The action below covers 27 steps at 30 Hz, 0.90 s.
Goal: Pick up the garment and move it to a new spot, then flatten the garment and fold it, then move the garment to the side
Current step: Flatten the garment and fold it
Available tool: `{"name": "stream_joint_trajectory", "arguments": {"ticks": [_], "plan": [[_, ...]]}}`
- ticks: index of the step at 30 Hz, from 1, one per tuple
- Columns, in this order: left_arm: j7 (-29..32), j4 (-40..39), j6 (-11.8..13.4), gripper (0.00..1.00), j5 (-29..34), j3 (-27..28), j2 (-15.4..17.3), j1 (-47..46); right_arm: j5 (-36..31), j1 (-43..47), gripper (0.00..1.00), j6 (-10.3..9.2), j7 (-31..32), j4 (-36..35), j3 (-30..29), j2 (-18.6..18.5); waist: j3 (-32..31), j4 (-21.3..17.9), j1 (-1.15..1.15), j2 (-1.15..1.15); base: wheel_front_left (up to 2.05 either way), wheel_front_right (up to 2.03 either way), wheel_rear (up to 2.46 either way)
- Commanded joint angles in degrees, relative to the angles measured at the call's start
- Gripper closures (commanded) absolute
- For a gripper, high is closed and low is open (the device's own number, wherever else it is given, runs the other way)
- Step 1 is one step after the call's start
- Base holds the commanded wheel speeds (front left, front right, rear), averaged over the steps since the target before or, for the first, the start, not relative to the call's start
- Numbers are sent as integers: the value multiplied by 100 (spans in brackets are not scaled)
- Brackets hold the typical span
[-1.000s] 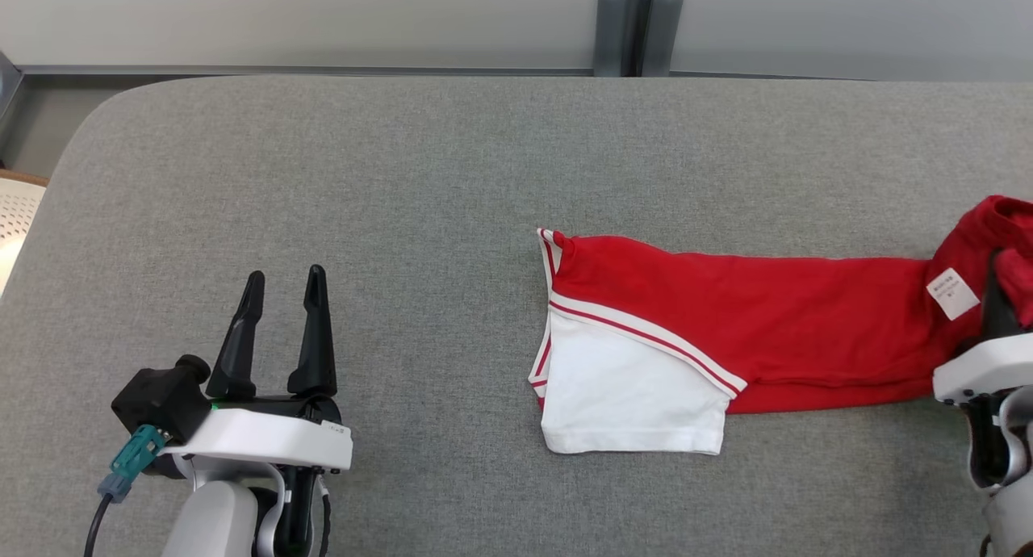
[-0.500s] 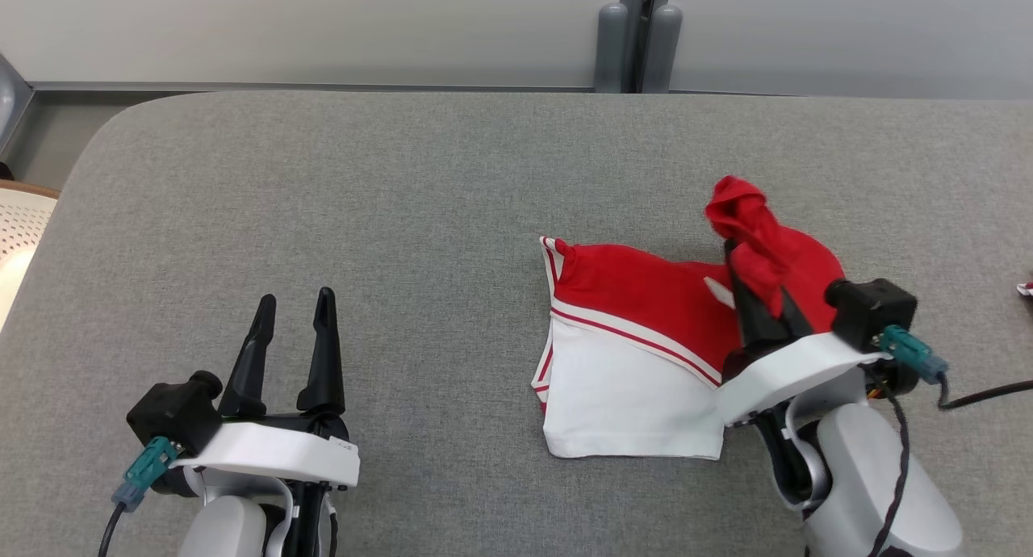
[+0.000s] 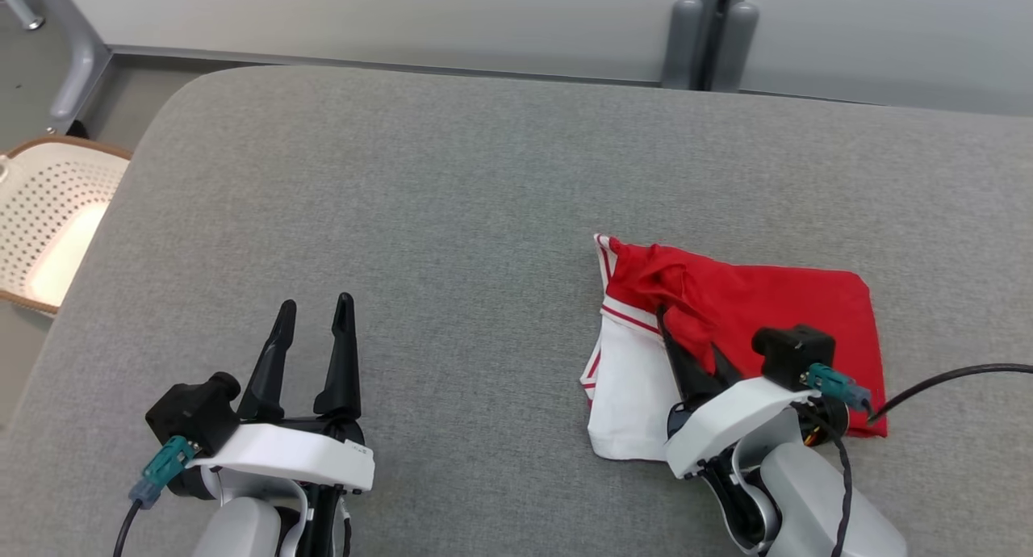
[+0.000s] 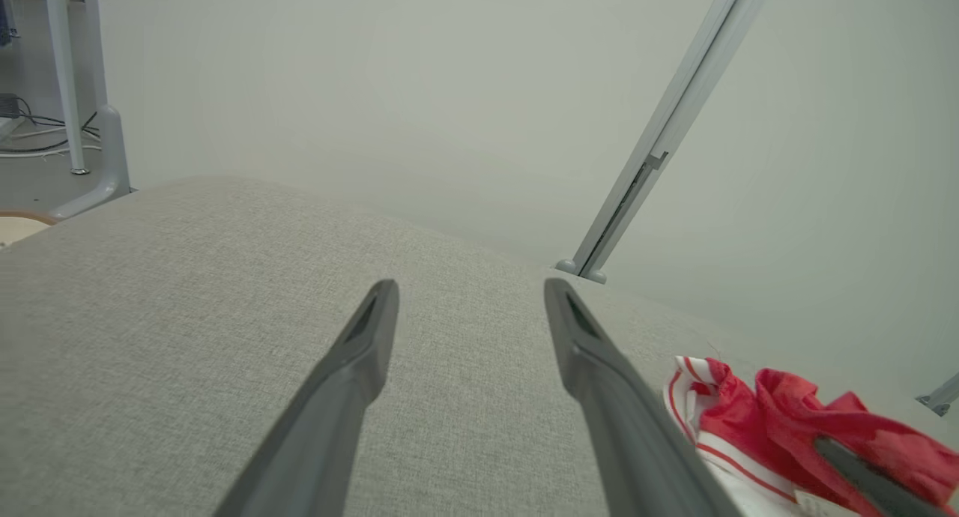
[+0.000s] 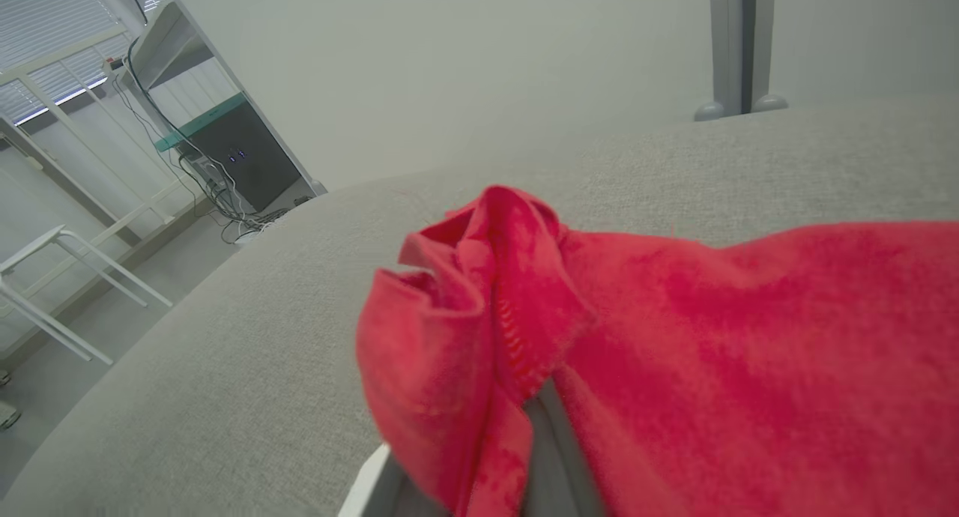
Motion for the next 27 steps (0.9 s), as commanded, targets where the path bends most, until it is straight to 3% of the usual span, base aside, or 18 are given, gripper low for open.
{"name": "stream_joint_trajectory", "arguments": {"ticks": [1,2,8,16,22,27], "plan": [[-25,11,22,0,-53,17,23,-30,36,-69,51,-1,-68,108,61,-10,29,93,0,0,0,0,0],[-25,14,25,0,-58,21,20,-16,100,-72,0,-1,-88,179,136,-7,34,120,0,0,0,0,0],[-25,70,13,0,-105,30,21,59,495,-68,0,-1,-69,138,1014,-12,36,186,0,0,0,0,0],[-25,36,42,0,-193,-27,22,-4,890,-293,0,-1,85,201,1628,-13,26,122,0,0,0,0,0],[-25,-86,26,0,-127,79,22,-69,956,-670,0,-1,-97,26,1209,-12,31,-120,0,0,0,0,0],[-25,-269,-8,0,-116,151,21,-146,360,-850,0,-1,-177,-285,530,-287,-27,-346,0,0,0,0,0]]}}
